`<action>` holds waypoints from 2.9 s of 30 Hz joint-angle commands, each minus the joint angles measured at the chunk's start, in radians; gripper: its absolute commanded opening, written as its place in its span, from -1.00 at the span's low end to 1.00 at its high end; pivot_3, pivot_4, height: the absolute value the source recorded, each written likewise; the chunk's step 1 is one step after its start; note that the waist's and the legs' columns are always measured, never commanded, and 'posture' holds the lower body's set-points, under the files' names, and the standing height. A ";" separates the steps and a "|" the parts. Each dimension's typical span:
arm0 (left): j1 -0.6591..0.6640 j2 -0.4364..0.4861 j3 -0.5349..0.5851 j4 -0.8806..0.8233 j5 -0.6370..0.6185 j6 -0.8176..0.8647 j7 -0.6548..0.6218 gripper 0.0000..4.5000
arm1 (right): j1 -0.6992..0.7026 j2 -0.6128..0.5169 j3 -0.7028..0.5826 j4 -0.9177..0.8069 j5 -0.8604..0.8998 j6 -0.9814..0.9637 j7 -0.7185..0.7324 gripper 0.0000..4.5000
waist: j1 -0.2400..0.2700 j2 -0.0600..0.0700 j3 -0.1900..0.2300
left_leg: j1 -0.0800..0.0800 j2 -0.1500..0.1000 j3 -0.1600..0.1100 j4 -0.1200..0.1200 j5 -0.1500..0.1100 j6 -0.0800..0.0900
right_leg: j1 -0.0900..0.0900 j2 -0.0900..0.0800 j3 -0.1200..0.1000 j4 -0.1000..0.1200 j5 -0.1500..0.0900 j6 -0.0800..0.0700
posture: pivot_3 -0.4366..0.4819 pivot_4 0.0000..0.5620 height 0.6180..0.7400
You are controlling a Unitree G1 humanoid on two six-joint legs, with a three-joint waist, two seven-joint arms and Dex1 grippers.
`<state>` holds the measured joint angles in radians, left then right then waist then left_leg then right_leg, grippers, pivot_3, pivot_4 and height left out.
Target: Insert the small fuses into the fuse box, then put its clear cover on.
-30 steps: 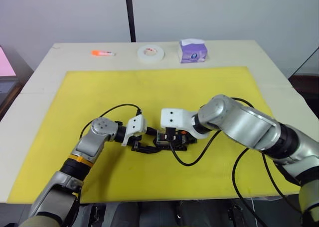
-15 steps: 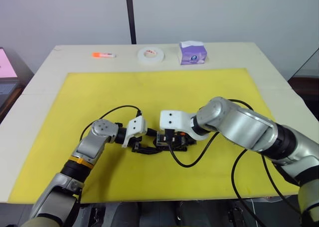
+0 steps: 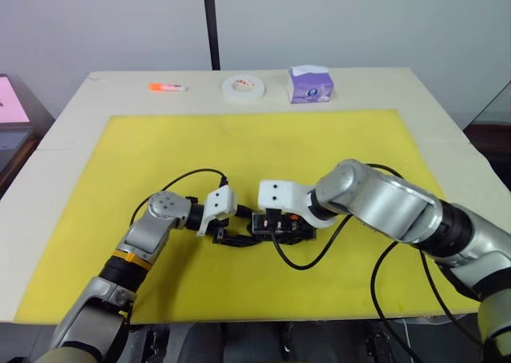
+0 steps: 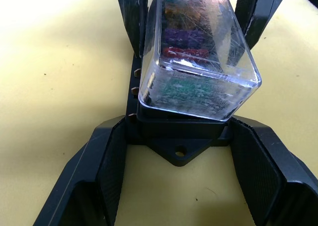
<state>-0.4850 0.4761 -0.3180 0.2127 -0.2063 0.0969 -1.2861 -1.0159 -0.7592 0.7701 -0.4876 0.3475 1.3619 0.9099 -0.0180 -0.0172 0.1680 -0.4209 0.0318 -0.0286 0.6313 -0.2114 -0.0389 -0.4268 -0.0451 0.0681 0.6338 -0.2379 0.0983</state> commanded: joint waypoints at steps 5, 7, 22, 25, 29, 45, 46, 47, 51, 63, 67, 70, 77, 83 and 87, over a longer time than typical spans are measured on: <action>0.018 0.005 -0.023 0.012 0.022 0.007 -0.016 0.22 | 0.000 -0.071 -0.107 -0.052 0.046 -0.063 0.057 0.40 | 0.000 0.000 0.000 | 0.000 0.000 0.000 0.000 0.000 0.000 | 0.000 0.000 0.000 0.000 0.000 0.000 | -0.05 -0.47 1.00; 0.017 0.006 -0.023 0.015 0.022 0.007 -0.019 0.22 | 0.007 -0.087 -0.133 -0.063 0.068 -0.068 0.079 0.40 | -0.001 0.000 0.000 | 0.000 0.000 0.000 0.000 0.000 0.000 | 0.000 0.000 0.000 0.000 0.000 0.000 | -0.05 -0.47 1.00; 0.024 0.055 0.000 -0.021 -0.001 0.102 -0.032 0.22 | 0.328 0.037 -0.612 -0.050 0.258 -0.317 0.061 -0.33 | -0.005 -0.001 0.000 | 0.001 0.001 -0.001 -0.002 0.000 0.000 | 0.000 0.002 0.000 -0.001 0.000 0.000 | -0.05 -0.47 1.00; 0.028 0.064 -0.002 -0.029 -0.002 0.106 -0.034 0.22 | 0.385 0.064 -0.605 -0.041 0.240 -0.376 0.037 -0.81 | -0.008 -0.001 0.000 | 0.001 0.001 -0.001 -0.002 0.000 0.000 | 0.000 0.002 0.000 0.000 0.000 0.000 | -0.05 -0.47 1.00; 0.029 0.068 -0.001 -0.033 -0.002 0.109 -0.036 0.22 | 0.438 0.067 -0.583 -0.026 0.219 -0.432 0.030 -0.98 | -0.009 -0.001 0.000 | 0.001 0.001 -0.001 -0.002 0.000 0.000 | 0.000 0.002 0.000 0.000 0.000 0.000 | -0.05 -0.47 1.00; 0.037 0.079 -0.007 -0.056 -0.005 0.121 -0.039 0.22 | 0.503 0.121 -0.408 0.156 0.071 -0.525 -0.018 -0.98 | -0.027 -0.001 0.000 | 0.001 0.001 -0.001 -0.002 0.000 0.000 | 0.000 0.003 0.000 0.000 0.000 0.000 | -0.05 -0.47 1.00; 0.038 0.079 -0.007 -0.057 -0.005 0.121 -0.038 0.22 | 0.507 0.129 -0.386 0.187 0.047 -0.518 -0.036 -0.98 | -0.027 -0.002 0.000 | 0.002 0.001 -0.001 -0.003 0.000 0.000 | 0.001 0.003 0.000 0.000 0.000 0.000 | -0.05 -0.47 1.00; 0.040 0.079 -0.008 -0.058 -0.005 0.121 -0.037 0.22 | 0.512 0.138 -0.365 0.222 0.018 -0.528 -0.051 -0.98 | -0.027 -0.002 -0.001 | 0.003 0.001 -0.001 -0.003 0.000 0.000 | 0.001 0.003 0.000 0.000 0.000 0.000 | -0.05 -0.47 1.00; 0.049 0.082 -0.008 -0.075 -0.003 0.125 -0.033 0.22 | 0.529 0.180 -0.364 0.282 0.026 -0.485 -0.062 -0.98 | -0.028 -0.004 -0.002 | 0.011 0.001 0.000 -0.006 -0.001 0.001 | 0.009 0.003 0.001 -0.001 -0.002 -0.001 | -0.05 -0.47 1.00; 0.052 0.080 -0.002 -0.069 0.001 0.115 -0.024 0.22 | 0.548 0.179 -0.456 0.205 0.068 -0.551 -0.019 -0.98 | -0.027 -0.005 -0.003 | 0.016 0.002 -0.001 -0.009 -0.003 0.004 | 0.014 0.003 0.000 -0.003 -0.005 -0.002 | -0.05 -0.47 1.00; 0.051 0.078 -0.003 -0.064 0.001 0.110 -0.025 0.22 | 0.524 0.229 -0.539 0.185 0.115 -0.572 -0.037 -0.98 | -0.027 -0.005 -0.003 | 0.016 0.002 -0.001 -0.009 -0.003 0.004 | 0.013 0.003 0.000 -0.003 -0.005 -0.001 | -0.05 -0.47 1.00; 0.053 0.080 -0.003 -0.057 0.003 0.102 -0.027 0.22 | 0.497 0.250 -0.596 0.157 0.149 -0.581 -0.048 -0.98 | -0.026 -0.005 -0.003 | 0.014 0.002 -0.001 -0.009 -0.003 0.004 | 0.011 0.003 0.000 -0.003 -0.005 -0.002 | -0.05 -0.47 1.00; 0.047 0.081 -0.002 -0.037 0.005 0.095 -0.032 0.22 | 0.510 0.228 -0.648 0.132 0.176 -0.577 -0.049 -0.98 | -0.027 -0.005 -0.003 | 0.013 0.001 -0.001 -0.009 -0.003 0.004 | 0.010 0.002 0.000 -0.003 -0.005 -0.002 | -0.05 -0.47 1.00; 0.046 0.079 -0.004 -0.020 0.006 0.091 -0.035 0.22 | 0.625 0.193 -0.565 0.150 0.113 -0.624 -0.032 -0.98 | -0.026 -0.005 -0.003 | 0.013 0.001 -0.001 -0.009 -0.003 0.004 | 0.010 0.002 0.000 -0.003 -0.005 -0.002 | -0.05 -0.47 1.00; 0.042 0.069 -0.012 -0.007 0.013 0.089 -0.031 0.22 | 0.725 0.204 -0.453 0.311 -0.012 -0.752 -0.038 -0.98 | -0.030 -0.005 -0.005 | 0.014 0.001 0.001 -0.009 -0.003 0.004 | 0.011 0.002 0.001 -0.003 -0.006 0.000 | -0.05 -0.47 1.00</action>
<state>-0.4596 0.5391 -0.3046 0.1804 -0.2263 0.1797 -1.3125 -0.3384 -0.5581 0.2393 -0.2737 0.3998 0.6132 0.8727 -0.0483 -0.0218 0.1633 -0.4029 0.0333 -0.0279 0.6215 -0.2143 -0.0348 -0.4125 -0.0432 0.0690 0.6303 -0.2449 0.1003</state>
